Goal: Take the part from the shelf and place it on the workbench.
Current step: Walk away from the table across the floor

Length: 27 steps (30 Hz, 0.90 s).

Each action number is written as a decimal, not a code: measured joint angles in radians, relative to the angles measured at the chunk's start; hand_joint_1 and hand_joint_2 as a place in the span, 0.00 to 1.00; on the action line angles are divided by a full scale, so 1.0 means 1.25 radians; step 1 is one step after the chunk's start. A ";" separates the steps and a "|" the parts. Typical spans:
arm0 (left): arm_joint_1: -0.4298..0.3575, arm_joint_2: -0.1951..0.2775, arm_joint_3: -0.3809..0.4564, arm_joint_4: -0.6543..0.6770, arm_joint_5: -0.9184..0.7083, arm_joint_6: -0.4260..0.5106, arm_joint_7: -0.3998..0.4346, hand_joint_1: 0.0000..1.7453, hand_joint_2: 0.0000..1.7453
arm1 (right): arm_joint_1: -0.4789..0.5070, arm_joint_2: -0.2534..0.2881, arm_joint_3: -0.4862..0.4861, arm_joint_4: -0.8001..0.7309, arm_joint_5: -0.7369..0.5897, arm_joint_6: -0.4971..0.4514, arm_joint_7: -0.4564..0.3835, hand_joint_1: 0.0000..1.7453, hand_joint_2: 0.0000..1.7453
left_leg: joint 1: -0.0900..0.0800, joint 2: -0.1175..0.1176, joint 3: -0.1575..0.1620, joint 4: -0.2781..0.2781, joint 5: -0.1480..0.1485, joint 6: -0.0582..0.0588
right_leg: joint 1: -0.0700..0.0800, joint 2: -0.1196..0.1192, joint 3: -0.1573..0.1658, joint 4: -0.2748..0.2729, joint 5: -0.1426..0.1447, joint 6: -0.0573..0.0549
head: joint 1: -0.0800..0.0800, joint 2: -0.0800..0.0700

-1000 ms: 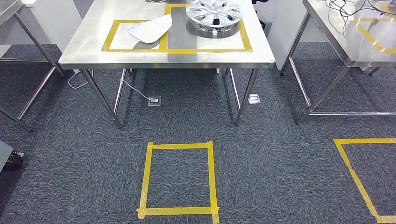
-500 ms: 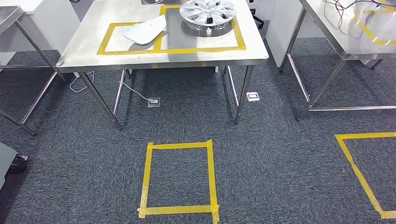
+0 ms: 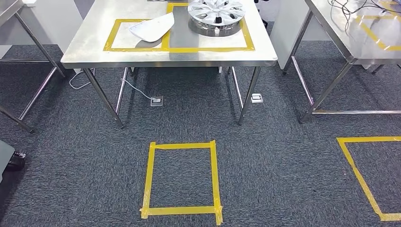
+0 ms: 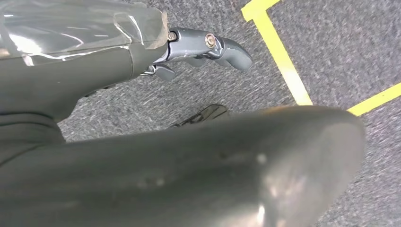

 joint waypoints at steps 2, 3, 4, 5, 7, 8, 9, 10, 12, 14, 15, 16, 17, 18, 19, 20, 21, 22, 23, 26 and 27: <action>0.001 -0.001 0.000 0.000 -0.001 0.004 -0.002 0.00 0.00 | 0.001 -0.002 0.000 0.000 0.001 0.000 0.000 0.00 0.00 | -0.002 0.000 -0.009 0.003 0.004 0.000 | -0.001 0.000 -0.017 0.050 -0.016 0.006 | 0.000 0.000; 0.001 -0.002 0.000 0.000 -0.002 0.008 -0.003 0.00 0.00 | 0.001 -0.003 0.000 0.000 0.002 -0.001 0.000 0.00 0.00 | -0.002 0.000 -0.012 0.006 0.005 -0.001 | -0.001 0.000 -0.001 0.025 -0.004 0.013 | 0.000 0.000; 0.001 -0.003 0.000 0.000 -0.002 0.011 -0.004 0.00 0.00 | 0.001 -0.004 0.000 0.000 0.003 -0.001 -0.001 0.00 0.00 | -0.002 -0.001 -0.016 0.010 0.007 -0.002 | -0.002 0.000 0.031 -0.031 0.016 0.020 | 0.000 0.000; 0.001 -0.004 0.000 0.000 -0.002 0.013 -0.005 0.00 0.00 | 0.000 -0.005 0.000 -0.001 0.004 -0.001 -0.001 0.00 0.00 | -0.003 -0.001 -0.020 0.014 0.008 -0.004 | -0.002 0.000 0.064 -0.092 0.035 0.023 | 0.000 0.000; 0.002 -0.005 0.000 0.000 -0.003 0.017 -0.007 0.00 0.00 | -0.001 -0.008 0.000 -0.002 0.006 -0.001 -0.003 0.00 0.00 | -0.006 -0.001 -0.027 0.023 0.010 -0.011 | 0.000 0.000 0.102 -0.171 0.063 0.020 | -0.001 0.000; 0.002 -0.005 0.000 0.000 -0.003 0.018 -0.007 0.00 0.00 | -0.002 -0.010 0.000 -0.003 0.007 -0.001 -0.005 0.00 0.00 | -0.007 -0.001 -0.029 0.025 0.013 -0.016 | 0.002 0.000 0.103 -0.178 0.068 0.015 | -0.002 0.000; 0.003 -0.006 0.000 0.000 -0.003 0.018 -0.008 0.00 0.00 | -0.002 -0.012 0.000 -0.004 0.008 0.000 -0.007 0.00 0.00 | -0.006 -0.001 -0.031 0.025 0.016 -0.022 | 0.004 0.000 0.100 -0.177 0.074 0.009 | -0.002 0.000; 0.004 -0.006 0.000 0.000 -0.002 0.018 -0.009 0.00 0.00 | -0.002 -0.014 0.000 -0.004 0.010 0.000 -0.008 0.00 0.00 | -0.004 -0.002 -0.034 0.026 0.018 -0.027 | 0.003 0.000 0.096 -0.177 0.078 0.004 | -0.002 0.000; 0.006 -0.006 0.000 0.000 -0.002 0.019 -0.009 0.00 0.00 | -0.001 -0.017 0.000 -0.005 0.011 0.001 -0.010 0.00 0.00 | 0.000 -0.003 -0.046 0.048 -0.008 -0.037 | -0.001 -0.002 0.086 -0.179 0.091 -0.009 | -0.003 0.000; 0.008 -0.006 0.000 0.000 -0.002 0.019 -0.009 0.00 0.00 | -0.002 -0.020 0.000 -0.006 0.012 0.001 -0.011 0.00 0.00 | 0.003 -0.003 -0.073 0.128 -0.077 -0.046 | -0.003 -0.003 0.071 -0.179 0.104 -0.017 | -0.007 0.000; 0.008 -0.006 0.000 0.000 -0.002 0.019 -0.009 0.00 0.00 | -0.001 -0.021 0.000 -0.006 0.012 0.001 -0.011 0.00 0.00 | 0.005 -0.003 -0.087 0.181 -0.112 -0.049 | -0.003 -0.004 0.063 -0.179 0.111 -0.018 | -0.008 0.000; 0.008 -0.007 0.000 0.000 -0.002 0.020 -0.009 0.00 0.00 | -0.001 -0.022 0.000 -0.006 0.012 0.001 -0.011 0.00 0.00 | 0.006 -0.003 -0.095 0.224 -0.137 -0.051 | -0.002 -0.004 0.055 -0.178 0.118 -0.018 | -0.008 0.000; 0.008 -0.008 0.000 0.000 -0.002 0.020 -0.009 0.00 0.00 | 0.000 -0.023 0.000 -0.006 0.012 0.001 -0.011 0.00 0.00 | 0.007 -0.003 -0.090 0.241 -0.146 -0.052 | -0.002 -0.004 0.047 -0.178 0.125 -0.017 | -0.008 0.000; 0.008 -0.009 0.000 0.000 -0.002 0.021 -0.010 0.00 0.00 | 0.000 -0.025 0.000 -0.006 0.012 0.000 -0.011 0.00 0.00 | 0.007 -0.003 -0.068 0.225 -0.140 -0.052 | -0.001 -0.003 0.039 -0.177 0.132 -0.015 | -0.008 0.000; 0.007 -0.009 0.000 0.000 -0.002 0.022 -0.011 0.00 0.00 | 0.001 -0.025 0.000 -0.006 0.013 0.000 -0.011 0.00 0.00 | 0.007 -0.003 -0.030 0.178 -0.123 -0.050 | -0.001 -0.003 0.032 -0.177 0.139 -0.012 | -0.008 0.000; 0.006 -0.010 0.000 0.000 -0.002 0.022 -0.012 0.00 0.00 | 0.000 -0.026 0.000 -0.007 0.013 -0.001 -0.011 0.00 0.00 | 0.006 -0.004 0.016 0.112 -0.106 -0.046 | -0.001 -0.003 0.027 -0.177 0.145 -0.010 | -0.008 0.000; 0.003 -0.010 0.000 0.000 -0.002 0.023 -0.014 0.00 0.00 | 0.000 -0.027 0.000 -0.007 0.014 -0.002 -0.011 0.00 0.00 | 0.004 -0.004 0.052 0.056 -0.092 -0.042 | 0.000 -0.003 0.024 -0.178 0.151 -0.006 | -0.007 0.000; 0.001 -0.010 0.000 0.000 -0.001 0.023 -0.015 0.00 0.00 | 0.000 -0.028 0.000 -0.008 0.015 -0.003 -0.012 0.00 0.00 | 0.001 -0.004 0.075 0.018 -0.084 -0.037 | 0.000 -0.003 0.022 -0.179 0.158 -0.001 | -0.007 0.000; 0.000 -0.011 0.000 0.000 0.000 0.024 -0.017 0.00 0.00 | -0.001 -0.030 0.000 -0.009 0.016 -0.004 -0.013 0.00 0.00 | -0.003 -0.004 0.082 0.001 -0.081 -0.032 | -0.001 -0.003 0.021 -0.181 0.164 0.004 | -0.006 0.000; -0.003 -0.013 0.000 0.002 0.001 0.027 -0.020 0.00 0.00 | -0.002 -0.034 0.000 -0.011 0.018 -0.003 -0.016 0.00 0.00 | -0.008 -0.002 0.065 -0.004 -0.059 -0.014 | -0.003 -0.003 0.016 -0.186 0.178 0.018 | -0.006 0.000; -0.004 -0.014 0.000 0.002 0.001 0.028 -0.021 0.00 0.00 | -0.001 -0.035 0.000 -0.011 0.018 -0.002 -0.018 0.00 0.00 | -0.006 -0.001 0.057 -0.008 -0.047 -0.007 | -0.003 -0.003 0.008 -0.175 0.165 0.017 | -0.006 0.000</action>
